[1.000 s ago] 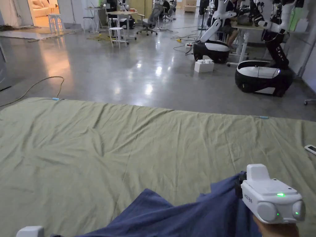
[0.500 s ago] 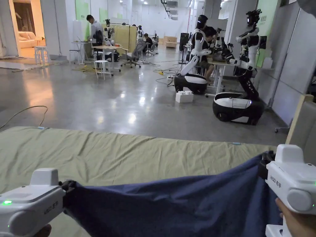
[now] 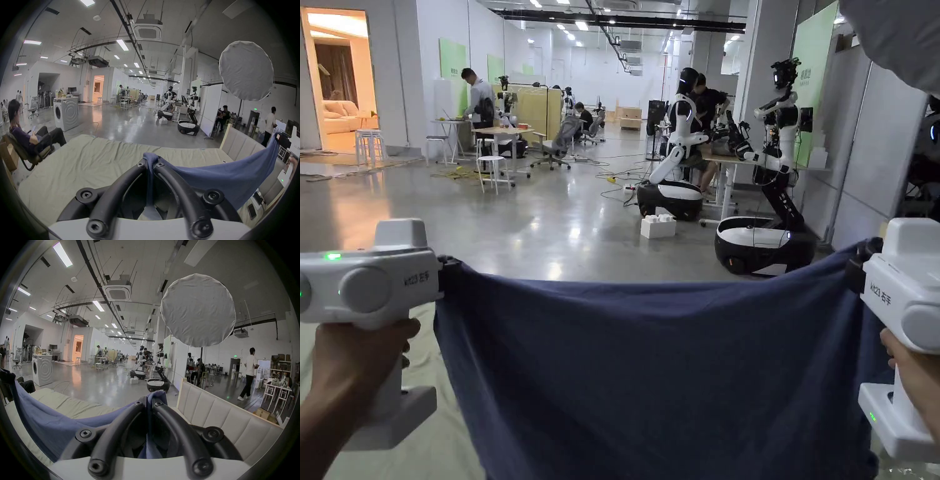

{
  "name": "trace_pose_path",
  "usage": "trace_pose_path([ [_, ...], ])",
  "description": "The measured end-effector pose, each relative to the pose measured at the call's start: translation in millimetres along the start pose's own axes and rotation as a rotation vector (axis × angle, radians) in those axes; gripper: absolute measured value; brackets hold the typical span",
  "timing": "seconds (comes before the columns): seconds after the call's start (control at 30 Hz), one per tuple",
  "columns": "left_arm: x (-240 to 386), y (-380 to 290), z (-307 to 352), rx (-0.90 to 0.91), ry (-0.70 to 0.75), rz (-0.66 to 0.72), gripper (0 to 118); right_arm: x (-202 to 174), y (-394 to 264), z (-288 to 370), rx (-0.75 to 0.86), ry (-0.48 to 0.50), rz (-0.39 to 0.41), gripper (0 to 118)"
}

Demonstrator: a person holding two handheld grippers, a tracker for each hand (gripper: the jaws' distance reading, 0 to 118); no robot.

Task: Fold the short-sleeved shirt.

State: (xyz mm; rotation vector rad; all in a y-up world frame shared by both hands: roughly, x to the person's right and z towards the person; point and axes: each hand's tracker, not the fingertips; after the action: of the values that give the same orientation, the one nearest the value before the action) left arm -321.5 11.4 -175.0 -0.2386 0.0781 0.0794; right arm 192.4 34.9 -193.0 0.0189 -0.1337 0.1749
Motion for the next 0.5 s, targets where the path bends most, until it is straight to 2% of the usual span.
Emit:
trace_pose_path([
  [0.33, -7, 73, -44, 0.048, 0.056, -0.067, 5, -11, 48, -47, 0.052, -0.009, 0.010, 6],
  [0.5, -9, 104, -58, 0.071, 0.077, -0.079, 5, -23, 66, -77, 0.076, -0.010, 0.052, 6],
])
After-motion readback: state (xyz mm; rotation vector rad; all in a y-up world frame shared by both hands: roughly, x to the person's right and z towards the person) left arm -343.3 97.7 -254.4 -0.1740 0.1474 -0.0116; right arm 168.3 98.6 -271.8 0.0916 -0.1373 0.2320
